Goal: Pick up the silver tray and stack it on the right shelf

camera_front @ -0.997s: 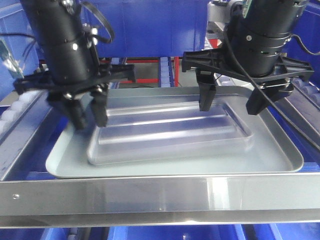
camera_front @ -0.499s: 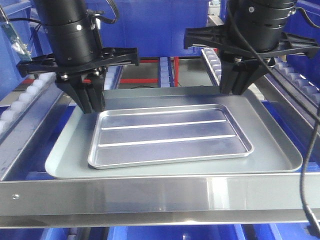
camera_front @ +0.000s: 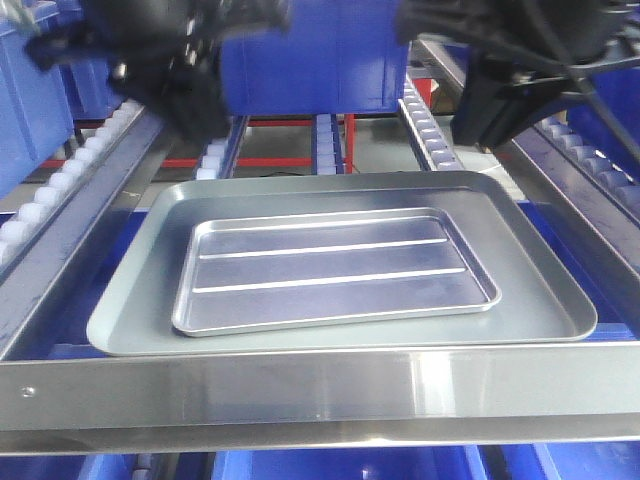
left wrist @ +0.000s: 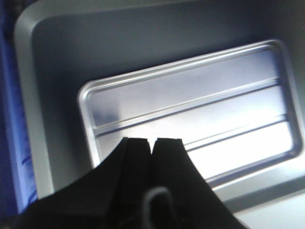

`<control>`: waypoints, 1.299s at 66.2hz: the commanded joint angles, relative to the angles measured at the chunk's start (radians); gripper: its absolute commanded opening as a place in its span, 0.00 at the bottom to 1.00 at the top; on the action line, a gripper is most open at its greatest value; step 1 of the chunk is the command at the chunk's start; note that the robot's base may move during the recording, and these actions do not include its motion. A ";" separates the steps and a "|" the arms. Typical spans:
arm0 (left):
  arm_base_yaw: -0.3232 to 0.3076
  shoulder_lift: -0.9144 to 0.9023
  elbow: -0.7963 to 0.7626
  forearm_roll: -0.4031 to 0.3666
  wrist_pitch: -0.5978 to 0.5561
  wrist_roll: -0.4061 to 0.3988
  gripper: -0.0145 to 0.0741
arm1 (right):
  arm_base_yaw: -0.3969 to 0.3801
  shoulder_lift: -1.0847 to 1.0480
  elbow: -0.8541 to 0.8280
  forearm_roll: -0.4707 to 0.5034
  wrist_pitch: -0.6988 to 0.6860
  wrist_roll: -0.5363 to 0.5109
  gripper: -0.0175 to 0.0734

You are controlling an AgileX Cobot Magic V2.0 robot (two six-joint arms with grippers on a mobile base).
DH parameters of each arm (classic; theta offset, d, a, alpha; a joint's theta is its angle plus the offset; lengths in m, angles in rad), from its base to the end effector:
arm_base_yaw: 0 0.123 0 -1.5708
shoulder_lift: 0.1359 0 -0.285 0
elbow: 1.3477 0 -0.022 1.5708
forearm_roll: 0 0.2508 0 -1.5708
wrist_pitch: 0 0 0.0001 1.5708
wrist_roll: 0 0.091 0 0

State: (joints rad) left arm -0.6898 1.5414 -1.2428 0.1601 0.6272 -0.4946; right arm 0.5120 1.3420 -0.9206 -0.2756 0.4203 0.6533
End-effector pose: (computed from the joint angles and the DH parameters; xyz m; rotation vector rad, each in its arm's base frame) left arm 0.2685 -0.2105 0.3082 0.3503 2.4076 -0.3749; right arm 0.2529 0.1305 0.2842 -0.0725 2.3282 0.3359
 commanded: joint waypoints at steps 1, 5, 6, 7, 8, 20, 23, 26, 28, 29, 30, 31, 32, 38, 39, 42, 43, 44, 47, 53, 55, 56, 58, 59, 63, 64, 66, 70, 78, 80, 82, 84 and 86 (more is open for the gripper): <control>-0.050 -0.150 0.088 0.049 -0.210 0.004 0.08 | 0.007 -0.165 0.089 -0.043 -0.259 -0.044 0.25; -0.067 -0.218 0.171 0.049 -0.307 0.004 0.08 | 0.007 -0.258 0.173 -0.080 -0.359 -0.045 0.25; -0.070 -0.235 0.189 0.049 -0.324 0.004 0.08 | 0.007 -0.278 0.190 -0.090 -0.375 -0.045 0.25; -0.072 -0.252 0.207 0.049 -0.342 0.004 0.08 | 0.007 -0.299 0.206 -0.101 -0.389 -0.045 0.25; -0.072 -0.279 0.225 0.049 -0.358 0.004 0.08 | 0.007 -0.321 0.222 -0.113 -0.403 -0.045 0.25; -0.076 -0.556 0.525 0.098 -0.645 0.004 0.08 | 0.007 -0.623 0.428 -0.262 -0.461 -0.045 0.25; -0.076 -0.619 0.595 0.138 -0.718 0.004 0.08 | 0.007 -0.682 0.463 -0.274 -0.461 -0.045 0.25; -0.076 -0.689 0.667 0.182 -0.786 0.004 0.08 | 0.007 -0.741 0.496 -0.276 -0.461 -0.045 0.25; -0.076 -0.728 0.707 0.214 -0.814 0.004 0.07 | 0.007 -0.773 0.513 -0.276 -0.461 -0.045 0.25; -0.076 -0.752 0.729 0.232 -0.826 0.004 0.08 | 0.007 -0.791 0.522 -0.276 -0.461 -0.045 0.25; -0.076 -0.768 0.742 0.245 -0.831 0.004 0.08 | 0.007 -0.802 0.527 -0.276 -0.461 -0.045 0.25; -0.076 -0.792 0.761 0.261 -0.833 0.004 0.07 | 0.007 -0.817 0.535 -0.276 -0.461 -0.045 0.25; -0.076 -0.809 0.772 0.272 -0.834 0.004 0.07 | 0.007 -0.826 0.539 -0.276 -0.461 -0.045 0.25; -0.076 -0.927 0.838 0.338 -0.834 0.004 0.07 | 0.007 -0.872 0.562 -0.276 -0.461 -0.045 0.25; -0.076 -0.946 0.847 0.343 -0.834 0.004 0.07 | 0.007 -0.876 0.562 -0.276 -0.461 -0.045 0.25; -0.076 -0.991 0.865 0.343 -0.834 0.004 0.07 | 0.007 -0.876 0.564 -0.276 -0.460 -0.045 0.25; -0.076 -1.000 0.871 0.343 -0.834 0.004 0.07 | 0.007 -0.874 0.564 -0.276 -0.461 -0.045 0.25; -0.076 -1.013 0.874 0.343 -0.834 0.004 0.07 | 0.007 -0.874 0.564 -0.276 -0.461 -0.045 0.25; -0.076 -1.034 0.882 0.343 -0.835 0.004 0.07 | 0.007 -0.874 0.564 -0.276 -0.461 -0.045 0.25; -0.076 -1.045 0.889 0.343 -0.842 0.004 0.07 | 0.007 -0.874 0.564 -0.276 -0.461 -0.045 0.25; -0.076 -1.042 0.889 0.343 -0.841 0.004 0.07 | 0.007 -0.874 0.564 -0.276 -0.461 -0.045 0.25; -0.076 -1.041 0.889 0.343 -0.841 0.004 0.07 | 0.007 -0.874 0.564 -0.276 -0.461 -0.045 0.25; -0.076 -1.040 0.890 0.343 -0.841 0.004 0.07 | 0.007 -0.874 0.564 -0.276 -0.461 -0.045 0.25; -0.076 -1.040 0.889 0.343 -0.841 0.004 0.07 | 0.007 -0.874 0.564 -0.276 -0.461 -0.045 0.25; -0.076 -1.040 0.891 0.343 -0.841 0.004 0.07 | 0.007 -0.874 0.565 -0.276 -0.461 -0.045 0.25; -0.076 -1.040 0.892 0.343 -0.841 0.004 0.07 | 0.007 -0.874 0.566 -0.276 -0.461 -0.045 0.25; -0.076 -1.040 0.892 0.343 -0.841 0.004 0.07 | 0.007 -0.874 0.567 -0.276 -0.462 -0.045 0.25; -0.076 -1.040 0.892 0.343 -0.841 0.004 0.07 | 0.007 -0.874 0.576 -0.273 -0.460 -0.045 0.25; -0.076 -1.040 0.892 0.343 -0.841 0.004 0.07 | 0.004 -0.876 0.611 -0.250 -0.442 -0.045 0.25; -0.076 -1.040 0.892 0.343 -0.841 0.004 0.07 | -0.007 -0.880 0.614 -0.227 -0.420 -0.045 0.25; -0.076 -1.040 0.892 0.343 -0.841 0.004 0.07 | -0.025 -0.890 0.619 -0.199 -0.408 -0.045 0.25; -0.076 -1.040 0.892 0.343 -0.841 0.004 0.07 | -0.050 -0.904 0.627 -0.187 -0.408 -0.048 0.25; -0.076 -1.040 0.892 0.343 -0.841 0.004 0.07 | -0.080 -0.921 0.637 -0.181 -0.420 -0.062 0.25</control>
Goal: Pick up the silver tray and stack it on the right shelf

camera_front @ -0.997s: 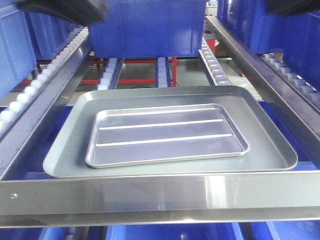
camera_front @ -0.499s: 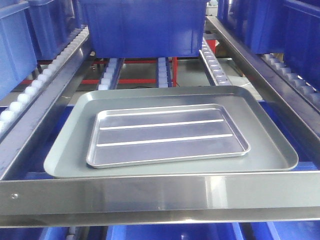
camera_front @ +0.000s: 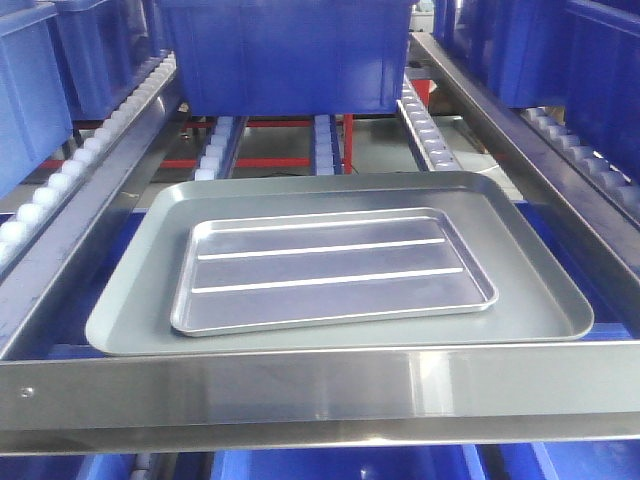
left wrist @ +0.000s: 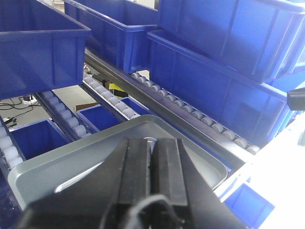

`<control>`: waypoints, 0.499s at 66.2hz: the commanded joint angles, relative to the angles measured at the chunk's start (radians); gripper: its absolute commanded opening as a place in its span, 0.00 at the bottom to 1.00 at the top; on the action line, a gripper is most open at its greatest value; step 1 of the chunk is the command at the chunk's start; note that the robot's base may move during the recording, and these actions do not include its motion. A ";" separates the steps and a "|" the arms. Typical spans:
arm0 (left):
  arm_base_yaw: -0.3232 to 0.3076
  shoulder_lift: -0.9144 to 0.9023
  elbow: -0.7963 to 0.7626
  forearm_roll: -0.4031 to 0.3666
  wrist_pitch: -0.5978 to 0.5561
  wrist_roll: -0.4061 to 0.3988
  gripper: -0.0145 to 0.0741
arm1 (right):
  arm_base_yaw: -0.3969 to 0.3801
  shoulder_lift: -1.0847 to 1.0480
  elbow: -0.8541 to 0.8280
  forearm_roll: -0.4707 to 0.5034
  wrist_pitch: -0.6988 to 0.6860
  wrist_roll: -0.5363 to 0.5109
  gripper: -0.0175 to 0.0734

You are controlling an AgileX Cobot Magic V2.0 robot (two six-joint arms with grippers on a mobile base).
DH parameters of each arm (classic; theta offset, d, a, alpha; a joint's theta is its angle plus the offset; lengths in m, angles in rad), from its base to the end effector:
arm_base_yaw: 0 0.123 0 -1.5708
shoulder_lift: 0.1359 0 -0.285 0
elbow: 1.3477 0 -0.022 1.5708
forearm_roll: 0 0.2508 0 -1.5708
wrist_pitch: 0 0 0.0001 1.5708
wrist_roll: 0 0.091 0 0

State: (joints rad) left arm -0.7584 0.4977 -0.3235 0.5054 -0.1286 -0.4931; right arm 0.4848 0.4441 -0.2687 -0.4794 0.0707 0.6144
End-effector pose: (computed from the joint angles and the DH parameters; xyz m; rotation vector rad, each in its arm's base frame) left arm 0.0781 -0.0817 0.2941 0.6380 1.4461 -0.6391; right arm 0.0928 0.0455 0.2652 -0.2780 1.7184 0.4299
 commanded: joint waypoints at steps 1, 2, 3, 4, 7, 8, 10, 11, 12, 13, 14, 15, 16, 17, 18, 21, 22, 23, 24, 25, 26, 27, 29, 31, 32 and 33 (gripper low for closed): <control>-0.007 0.003 -0.028 -0.002 -0.085 0.003 0.07 | -0.073 -0.035 -0.010 0.030 -0.071 -0.035 0.25; -0.007 0.003 -0.028 -0.002 -0.085 0.003 0.07 | -0.096 -0.047 -0.003 0.044 -0.071 -0.059 0.25; -0.007 0.003 -0.028 -0.002 -0.085 0.003 0.07 | -0.111 -0.055 0.002 0.059 -0.071 -0.080 0.25; -0.007 0.003 -0.028 -0.002 -0.085 0.003 0.07 | -0.135 -0.068 0.010 0.089 -0.076 -0.119 0.25; -0.007 0.003 -0.028 -0.002 -0.085 0.003 0.07 | -0.191 -0.096 0.034 0.188 -0.099 -0.230 0.25; -0.007 0.003 -0.028 -0.002 -0.085 0.003 0.07 | -0.214 -0.108 0.047 0.238 -0.112 -0.279 0.25; -0.007 0.003 -0.028 -0.002 -0.085 0.003 0.07 | -0.248 -0.126 0.069 0.313 -0.140 -0.361 0.25; -0.007 0.003 -0.028 -0.002 -0.085 0.003 0.07 | -0.266 -0.138 0.083 0.348 -0.158 -0.405 0.25; -0.007 0.003 -0.028 -0.002 -0.085 0.003 0.07 | -0.278 -0.145 0.093 0.367 -0.171 -0.433 0.25; -0.007 0.003 -0.028 -0.002 -0.085 0.003 0.07 | -0.294 -0.157 0.108 0.391 -0.190 -0.470 0.25; -0.007 0.003 -0.028 -0.002 -0.085 0.003 0.07 | -0.304 -0.164 0.118 0.403 -0.203 -0.490 0.25; -0.007 0.003 -0.028 -0.002 -0.085 0.003 0.07 | -0.319 -0.176 0.133 0.414 -0.223 -0.513 0.25; -0.007 0.003 -0.028 -0.002 -0.085 0.003 0.07 | -0.328 -0.188 0.149 0.418 -0.244 -0.528 0.25; -0.007 0.003 -0.028 -0.002 -0.085 0.003 0.07 | -0.341 -0.196 0.159 0.418 -0.257 -0.532 0.25; -0.007 0.003 -0.028 -0.002 -0.085 0.003 0.07 | -0.350 -0.205 0.170 0.418 -0.271 -0.532 0.25; -0.007 0.003 -0.028 -0.002 -0.085 0.003 0.07 | -0.382 -0.246 0.214 0.423 -0.316 -0.531 0.25; -0.007 0.003 -0.028 -0.002 -0.085 0.003 0.07 | -0.390 -0.264 0.229 0.432 -0.332 -0.531 0.25; -0.007 0.003 -0.028 -0.002 -0.085 0.003 0.07 | -0.401 -0.276 0.239 0.440 -0.342 -0.531 0.25; -0.007 0.003 -0.028 -0.002 -0.085 0.003 0.07 | -0.409 -0.296 0.253 0.452 -0.356 -0.530 0.25; -0.007 0.003 -0.028 -0.002 -0.085 0.003 0.07 | -0.420 -0.309 0.262 0.461 -0.364 -0.530 0.25; -0.007 0.003 -0.028 -0.002 -0.085 0.003 0.07 | -0.427 -0.330 0.274 0.479 -0.372 -0.530 0.25; -0.007 0.003 -0.028 -0.002 -0.085 0.003 0.07 | -0.437 -0.344 0.281 0.479 -0.374 -0.530 0.25; -0.007 0.003 -0.028 -0.002 -0.085 0.003 0.07 | -0.452 -0.379 0.296 0.494 -0.372 -0.530 0.25; -0.007 0.003 -0.028 -0.002 -0.085 0.003 0.07 | -0.466 -0.414 0.299 0.494 -0.336 -0.530 0.25; -0.007 0.003 -0.028 -0.002 -0.085 0.003 0.07 | -0.470 -0.433 0.299 0.494 -0.322 -0.530 0.25; -0.007 0.003 -0.028 -0.002 -0.085 0.003 0.07 | -0.476 -0.445 0.299 0.494 -0.309 -0.530 0.25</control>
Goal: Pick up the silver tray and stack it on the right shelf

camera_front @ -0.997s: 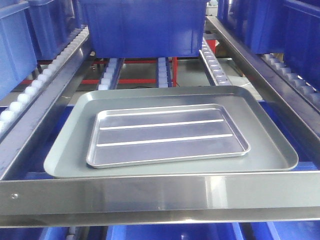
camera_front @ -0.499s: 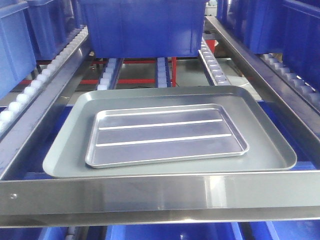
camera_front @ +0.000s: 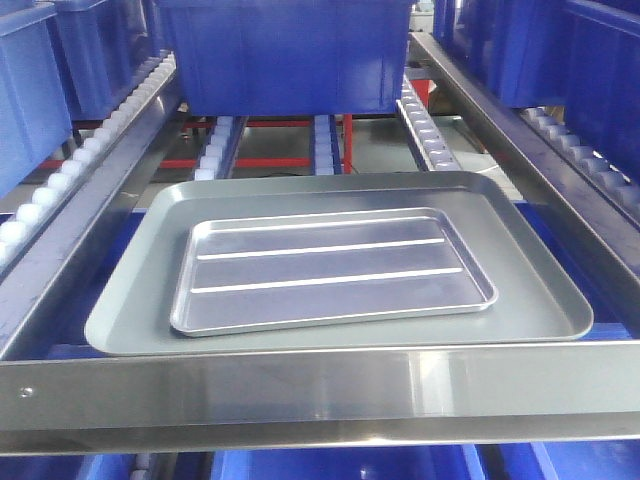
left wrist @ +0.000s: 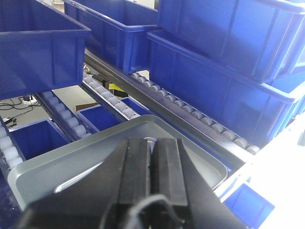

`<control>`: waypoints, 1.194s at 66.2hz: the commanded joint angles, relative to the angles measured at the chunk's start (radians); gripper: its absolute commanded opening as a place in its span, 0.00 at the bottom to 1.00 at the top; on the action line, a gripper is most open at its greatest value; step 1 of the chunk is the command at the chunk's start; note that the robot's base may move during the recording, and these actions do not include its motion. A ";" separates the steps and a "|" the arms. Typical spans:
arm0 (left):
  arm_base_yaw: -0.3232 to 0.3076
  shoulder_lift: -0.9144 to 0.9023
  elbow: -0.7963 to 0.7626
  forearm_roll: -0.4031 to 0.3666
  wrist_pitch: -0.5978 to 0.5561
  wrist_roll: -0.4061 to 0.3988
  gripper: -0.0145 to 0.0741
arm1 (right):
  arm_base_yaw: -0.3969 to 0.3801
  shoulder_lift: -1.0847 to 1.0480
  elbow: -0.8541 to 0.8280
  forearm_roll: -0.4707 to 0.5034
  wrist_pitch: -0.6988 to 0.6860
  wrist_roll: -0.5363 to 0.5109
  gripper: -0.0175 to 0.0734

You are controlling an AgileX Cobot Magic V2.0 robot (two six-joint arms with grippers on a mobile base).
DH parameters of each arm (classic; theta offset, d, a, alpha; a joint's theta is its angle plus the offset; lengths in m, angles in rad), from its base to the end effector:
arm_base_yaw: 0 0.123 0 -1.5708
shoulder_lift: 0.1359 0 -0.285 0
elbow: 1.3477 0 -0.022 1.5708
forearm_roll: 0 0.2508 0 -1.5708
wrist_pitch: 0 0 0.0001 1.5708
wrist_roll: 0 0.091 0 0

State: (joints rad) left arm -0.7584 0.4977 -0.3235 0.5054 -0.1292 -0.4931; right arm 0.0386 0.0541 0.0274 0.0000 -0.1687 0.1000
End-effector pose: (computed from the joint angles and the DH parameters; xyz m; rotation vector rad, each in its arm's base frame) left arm 0.0781 -0.0817 0.2941 0.6380 1.4455 -0.6394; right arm 0.0604 0.0023 0.2159 0.0429 1.3967 0.1153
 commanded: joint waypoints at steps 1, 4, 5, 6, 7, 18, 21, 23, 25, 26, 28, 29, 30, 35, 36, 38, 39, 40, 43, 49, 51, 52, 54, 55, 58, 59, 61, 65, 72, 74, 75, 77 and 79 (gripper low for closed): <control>-0.007 0.003 -0.028 -0.002 -0.084 0.003 0.07 | -0.033 -0.072 0.003 0.014 -0.061 -0.016 0.25; -0.007 0.003 -0.028 -0.002 -0.084 0.003 0.07 | -0.040 -0.084 0.003 0.014 -0.040 -0.017 0.25; -0.007 0.003 -0.028 -0.002 -0.084 0.003 0.07 | -0.040 -0.082 0.003 0.014 -0.036 -0.017 0.25; -0.007 0.003 -0.028 -0.002 -0.084 0.003 0.07 | -0.040 -0.079 0.003 0.014 -0.029 -0.017 0.25; -0.007 0.003 -0.028 -0.002 -0.084 0.003 0.07 | -0.040 -0.078 0.003 0.013 -0.023 -0.017 0.25; -0.007 0.003 -0.028 -0.002 -0.084 0.003 0.07 | -0.040 -0.078 0.003 0.013 0.010 -0.017 0.25; -0.007 0.003 -0.028 -0.002 -0.084 0.003 0.07 | -0.040 -0.078 0.003 0.013 0.010 -0.017 0.25; -0.007 0.003 -0.028 -0.002 -0.084 0.003 0.07 | -0.040 -0.078 0.003 0.013 0.010 -0.017 0.25; -0.007 0.003 -0.028 -0.002 -0.084 0.003 0.07 | -0.040 -0.078 0.003 0.013 0.010 -0.017 0.25; -0.007 0.003 -0.028 -0.002 -0.084 0.003 0.07 | -0.040 -0.078 0.003 0.013 0.010 -0.017 0.25; -0.007 0.003 -0.028 -0.002 -0.084 0.003 0.07 | -0.040 -0.078 0.003 0.013 0.010 -0.017 0.25; -0.007 0.003 -0.028 -0.002 -0.084 0.003 0.07 | -0.040 -0.078 0.003 0.013 0.010 -0.017 0.25; -0.007 0.003 -0.028 -0.002 -0.084 0.003 0.07 | -0.040 -0.078 0.003 0.013 0.010 -0.017 0.25; -0.007 0.003 -0.028 -0.002 -0.084 0.003 0.07 | -0.040 -0.078 0.003 0.013 0.010 -0.017 0.25; -0.007 0.003 -0.028 -0.002 -0.084 0.003 0.07 | -0.040 -0.078 0.003 0.013 0.010 -0.017 0.25; -0.007 0.003 -0.025 -0.004 -0.084 0.003 0.07 | -0.040 -0.078 0.003 0.013 0.010 -0.017 0.25; -0.007 0.003 -0.021 -0.004 -0.088 0.003 0.07 | -0.040 -0.078 0.003 0.013 0.010 -0.017 0.25; -0.007 0.003 -0.019 -0.003 -0.084 0.003 0.07 | -0.040 -0.078 0.003 0.013 0.010 -0.017 0.25; -0.005 0.001 -0.006 -0.017 -0.083 0.003 0.07 | -0.040 -0.078 0.003 0.013 0.010 -0.017 0.25; 0.056 -0.045 0.013 -0.232 -0.006 0.227 0.07 | -0.040 -0.078 0.003 0.013 0.009 -0.017 0.25; 0.086 -0.068 0.028 -0.272 0.000 0.306 0.07 | -0.040 -0.078 0.003 0.013 0.009 -0.017 0.25; 0.109 -0.084 0.039 -0.283 0.000 0.344 0.07 | -0.040 -0.078 0.003 0.013 0.009 -0.017 0.25; 0.150 -0.114 0.060 -0.287 -0.002 0.371 0.07 | -0.040 -0.078 0.003 0.013 0.009 -0.017 0.25; 0.167 -0.127 0.069 -0.287 -0.002 0.374 0.07 | -0.040 -0.078 0.003 0.013 0.009 -0.017 0.25; 0.238 -0.184 0.107 -0.292 -0.002 0.374 0.07 | -0.038 -0.078 0.003 0.013 0.009 -0.017 0.25; 0.264 -0.207 0.122 -0.304 -0.002 0.374 0.07 | -0.038 -0.078 0.003 0.013 0.009 -0.017 0.25; 0.309 -0.246 0.148 -0.332 -0.002 0.376 0.07 | -0.038 -0.078 0.003 0.013 0.009 -0.017 0.25; 0.399 -0.320 0.201 -0.404 0.003 0.375 0.07 | -0.038 -0.078 0.003 0.013 0.009 -0.017 0.25; 0.533 -0.436 0.289 -0.442 0.003 0.378 0.07 | -0.038 -0.078 0.003 0.013 0.009 -0.017 0.25; 0.563 -0.460 0.310 -0.442 0.003 0.380 0.07 | -0.038 -0.078 0.003 0.013 0.009 -0.017 0.25; 0.578 -0.468 0.322 -0.442 0.003 0.380 0.07 | -0.038 -0.078 0.003 0.013 0.009 -0.017 0.25; 0.600 -0.487 0.343 -0.442 -0.003 0.380 0.07 | -0.038 -0.078 0.003 0.013 0.009 -0.017 0.25; 0.619 -0.503 0.365 -0.444 -0.010 0.380 0.07 | -0.038 -0.078 0.003 0.013 0.009 -0.017 0.25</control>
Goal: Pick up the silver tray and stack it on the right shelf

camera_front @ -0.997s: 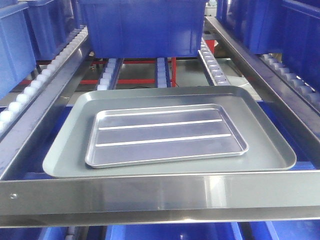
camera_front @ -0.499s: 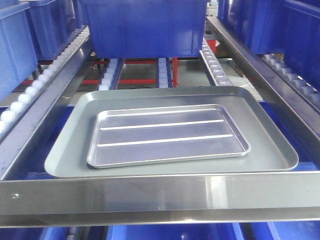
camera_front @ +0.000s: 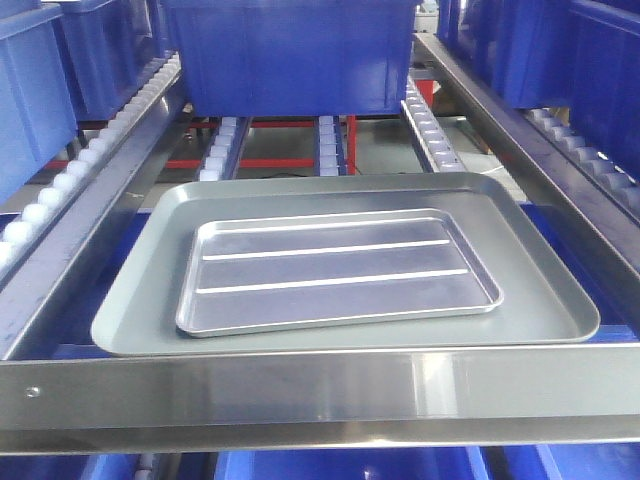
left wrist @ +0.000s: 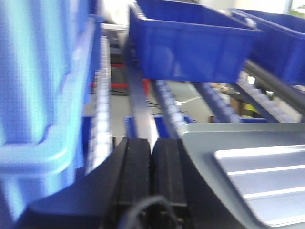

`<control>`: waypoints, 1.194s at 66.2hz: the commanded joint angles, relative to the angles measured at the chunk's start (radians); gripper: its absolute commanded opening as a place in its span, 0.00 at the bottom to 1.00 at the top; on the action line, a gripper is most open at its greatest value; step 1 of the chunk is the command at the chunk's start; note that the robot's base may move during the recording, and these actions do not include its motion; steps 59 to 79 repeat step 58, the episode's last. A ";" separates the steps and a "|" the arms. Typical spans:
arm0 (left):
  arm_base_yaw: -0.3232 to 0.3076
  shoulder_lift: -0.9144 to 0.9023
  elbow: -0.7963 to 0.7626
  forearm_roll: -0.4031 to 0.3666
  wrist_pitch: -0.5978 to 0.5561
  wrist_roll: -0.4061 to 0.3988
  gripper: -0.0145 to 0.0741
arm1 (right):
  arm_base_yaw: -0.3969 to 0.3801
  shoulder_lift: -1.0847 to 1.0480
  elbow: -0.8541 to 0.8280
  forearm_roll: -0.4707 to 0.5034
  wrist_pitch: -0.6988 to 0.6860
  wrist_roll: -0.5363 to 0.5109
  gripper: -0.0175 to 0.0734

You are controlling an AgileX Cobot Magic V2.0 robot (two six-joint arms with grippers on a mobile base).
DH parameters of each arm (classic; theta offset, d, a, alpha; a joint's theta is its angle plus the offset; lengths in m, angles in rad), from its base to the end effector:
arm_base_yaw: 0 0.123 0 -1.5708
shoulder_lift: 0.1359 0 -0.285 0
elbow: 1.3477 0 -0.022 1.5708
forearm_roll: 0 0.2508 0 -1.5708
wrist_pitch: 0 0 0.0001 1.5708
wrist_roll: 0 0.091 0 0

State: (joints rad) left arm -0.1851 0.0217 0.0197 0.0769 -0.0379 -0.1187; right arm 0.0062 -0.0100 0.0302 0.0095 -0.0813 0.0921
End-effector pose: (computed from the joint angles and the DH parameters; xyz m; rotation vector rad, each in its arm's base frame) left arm 0.0577 -0.0111 0.2087 0.1090 1.4860 -0.1856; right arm 0.0560 0.0003 0.2109 0.0685 1.4214 0.0884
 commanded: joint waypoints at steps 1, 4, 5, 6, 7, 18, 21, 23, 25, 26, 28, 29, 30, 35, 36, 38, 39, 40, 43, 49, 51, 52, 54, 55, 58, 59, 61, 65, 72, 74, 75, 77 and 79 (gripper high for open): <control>0.052 -0.033 0.030 -0.017 -0.106 0.005 0.07 | -0.005 -0.014 0.000 0.004 -0.078 -0.009 0.25; 0.072 -0.048 0.036 -0.029 -0.071 0.005 0.07 | -0.005 -0.014 0.000 0.004 -0.078 -0.009 0.25; 0.075 -0.046 0.035 -0.029 -0.065 0.005 0.07 | -0.005 -0.014 0.000 0.004 -0.078 -0.009 0.25; 0.078 -0.042 0.035 -0.029 -0.068 0.005 0.07 | -0.005 -0.014 0.000 0.004 -0.078 -0.009 0.25; 0.077 -0.042 0.035 -0.029 -0.068 0.005 0.07 | -0.005 -0.014 0.000 0.004 -0.078 -0.009 0.25; 0.077 -0.042 0.035 -0.029 -0.070 0.005 0.07 | -0.005 -0.014 0.000 0.004 -0.078 -0.009 0.25; 0.077 -0.042 0.035 -0.029 -0.070 0.005 0.07 | -0.005 -0.014 0.000 0.004 -0.078 -0.009 0.25; 0.077 -0.042 0.035 -0.029 -0.070 0.005 0.07 | -0.005 -0.014 0.000 0.004 -0.078 -0.009 0.25; 0.077 -0.042 0.035 -0.029 -0.070 0.005 0.07 | -0.005 -0.014 0.000 0.004 -0.078 -0.009 0.25; 0.077 -0.042 0.035 -0.029 -0.070 0.005 0.07 | -0.005 -0.014 0.000 0.004 -0.078 -0.009 0.25; 0.077 -0.042 0.035 -0.029 -0.070 0.005 0.07 | -0.005 -0.014 0.000 0.004 -0.078 -0.009 0.25; 0.077 -0.042 0.035 -0.029 -0.070 0.005 0.07 | -0.005 -0.014 0.000 0.004 -0.078 -0.009 0.25; 0.077 -0.042 0.035 -0.029 -0.070 0.005 0.07 | -0.005 -0.014 0.000 0.004 -0.078 -0.009 0.25; 0.077 -0.042 0.035 -0.029 -0.070 0.005 0.07 | -0.005 -0.014 0.000 0.004 -0.078 -0.009 0.25; 0.077 -0.042 0.035 -0.029 -0.070 0.005 0.07 | -0.005 -0.014 0.000 0.004 -0.078 -0.009 0.25; 0.077 -0.042 0.035 -0.029 -0.070 0.005 0.07 | -0.005 -0.014 0.000 0.004 -0.078 -0.009 0.25; 0.077 -0.042 0.035 -0.029 -0.070 0.005 0.07 | -0.005 -0.014 0.000 0.004 -0.078 -0.009 0.25; 0.077 -0.042 0.035 -0.029 -0.070 0.005 0.07 | -0.005 -0.014 0.000 0.004 -0.078 -0.009 0.25; 0.077 -0.042 0.035 -0.029 -0.070 0.005 0.07 | -0.005 -0.014 0.000 0.004 -0.078 -0.009 0.25; 0.077 -0.042 0.035 -0.029 -0.070 0.005 0.07 | -0.005 -0.014 0.000 0.004 -0.078 -0.009 0.25; 0.077 -0.042 0.035 -0.029 -0.070 0.005 0.07 | -0.005 -0.014 0.000 0.004 -0.078 -0.009 0.25; 0.077 -0.042 0.035 -0.029 -0.070 0.005 0.07 | -0.005 -0.014 0.000 0.004 -0.078 -0.009 0.25; 0.077 -0.042 0.035 -0.029 -0.070 0.005 0.07 | -0.005 -0.014 0.000 0.004 -0.078 -0.009 0.25; 0.077 -0.042 0.035 -0.029 -0.070 0.005 0.07 | -0.005 -0.014 0.000 0.004 -0.078 -0.009 0.25; 0.077 -0.042 0.035 -0.029 -0.070 0.005 0.07 | -0.005 -0.014 0.000 0.004 -0.078 -0.009 0.25; 0.077 -0.042 0.035 -0.029 -0.070 0.005 0.07 | -0.005 -0.014 0.000 0.004 -0.078 -0.009 0.25; 0.077 -0.042 0.035 -0.029 -0.070 0.005 0.07 | -0.005 -0.014 0.000 0.004 -0.078 -0.009 0.25; 0.077 -0.042 0.035 -0.029 -0.070 0.005 0.07 | -0.005 -0.014 0.000 0.004 -0.078 -0.009 0.25; 0.077 -0.042 0.035 -0.029 -0.070 0.005 0.07 | -0.005 -0.014 0.000 0.004 -0.078 -0.009 0.25; 0.077 -0.042 0.035 -0.029 -0.070 0.005 0.07 | -0.005 -0.014 0.000 0.004 -0.078 -0.009 0.25; 0.077 -0.042 0.035 -0.029 -0.070 0.005 0.07 | -0.005 -0.014 0.000 0.004 -0.078 -0.009 0.25; 0.077 -0.042 0.035 -0.029 -0.070 0.005 0.07 | -0.005 -0.014 0.000 0.004 -0.078 -0.009 0.25; 0.077 -0.042 0.035 -0.029 -0.070 0.005 0.07 | -0.005 -0.014 0.000 0.004 -0.078 -0.009 0.25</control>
